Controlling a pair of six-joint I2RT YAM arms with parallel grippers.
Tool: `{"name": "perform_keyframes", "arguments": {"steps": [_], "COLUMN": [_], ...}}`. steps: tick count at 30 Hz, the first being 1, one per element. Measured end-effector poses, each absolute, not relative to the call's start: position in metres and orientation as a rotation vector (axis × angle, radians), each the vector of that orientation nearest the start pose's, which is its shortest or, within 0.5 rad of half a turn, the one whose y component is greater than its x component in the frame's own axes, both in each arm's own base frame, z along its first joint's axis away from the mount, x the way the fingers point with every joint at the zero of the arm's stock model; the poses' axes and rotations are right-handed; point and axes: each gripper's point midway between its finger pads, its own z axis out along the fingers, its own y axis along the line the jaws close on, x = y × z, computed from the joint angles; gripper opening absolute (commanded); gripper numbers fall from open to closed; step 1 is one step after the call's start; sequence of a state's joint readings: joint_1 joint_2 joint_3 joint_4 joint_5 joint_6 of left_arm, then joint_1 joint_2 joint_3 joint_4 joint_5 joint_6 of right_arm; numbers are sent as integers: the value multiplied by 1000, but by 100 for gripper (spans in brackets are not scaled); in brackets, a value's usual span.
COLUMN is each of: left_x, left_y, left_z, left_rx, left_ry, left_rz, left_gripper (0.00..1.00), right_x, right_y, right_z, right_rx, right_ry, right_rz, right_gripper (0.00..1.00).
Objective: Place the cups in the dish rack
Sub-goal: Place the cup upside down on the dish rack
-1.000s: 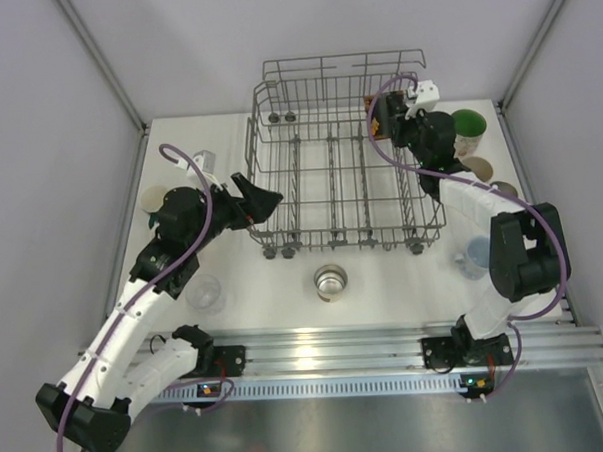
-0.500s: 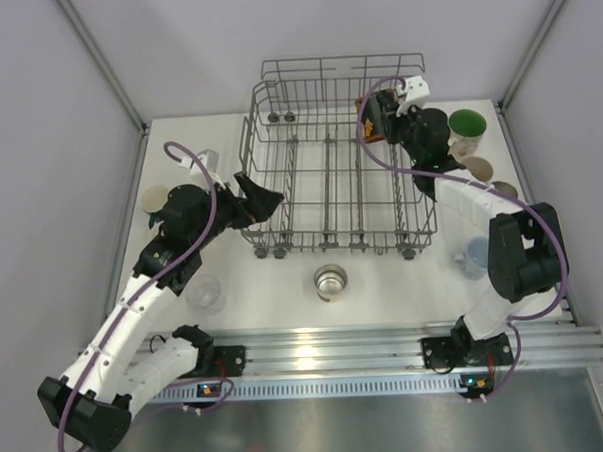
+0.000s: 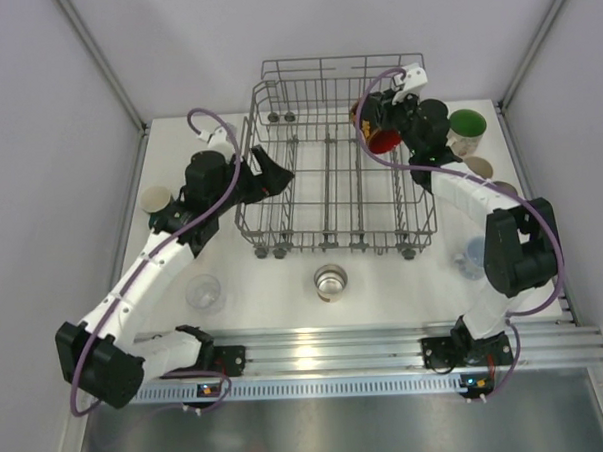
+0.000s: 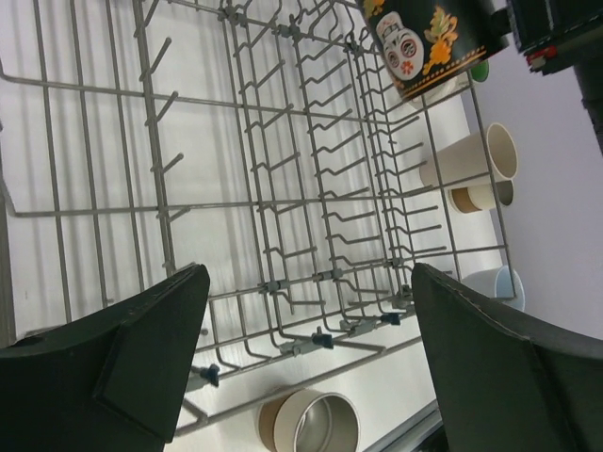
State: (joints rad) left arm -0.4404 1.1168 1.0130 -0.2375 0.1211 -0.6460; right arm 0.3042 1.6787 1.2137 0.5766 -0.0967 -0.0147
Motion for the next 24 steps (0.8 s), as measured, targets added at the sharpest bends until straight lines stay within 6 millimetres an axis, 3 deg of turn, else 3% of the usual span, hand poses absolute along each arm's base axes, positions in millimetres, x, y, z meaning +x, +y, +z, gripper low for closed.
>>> {"name": "perform_keyframes", "arguments": {"steps": [5,9,14,19,24], "left_x": [343,354,362,370,376], "left_y": [-216,-223,-231,-243,-261], "left_z": [276,267,271,285,295], "left_rx": [-103,-84,-55,-5,137], "left_ry": [2006,2036,2037,2005,1980], "left_rz": [-844,-843,-858,-908,-959], "left_gripper": [93,93,93,94,98], "right_x": [517,514,504,485,464], "right_y": [185,191,202,219,235], "right_z": [293,293,286,295,318], "right_rx": [-313,-307,-320,-356,-374], "right_ry": [1465,1469,1491,1482,1442], "right_rz": [344,393,443,495,567], "right_gripper": [0,0,0,0,0]}}
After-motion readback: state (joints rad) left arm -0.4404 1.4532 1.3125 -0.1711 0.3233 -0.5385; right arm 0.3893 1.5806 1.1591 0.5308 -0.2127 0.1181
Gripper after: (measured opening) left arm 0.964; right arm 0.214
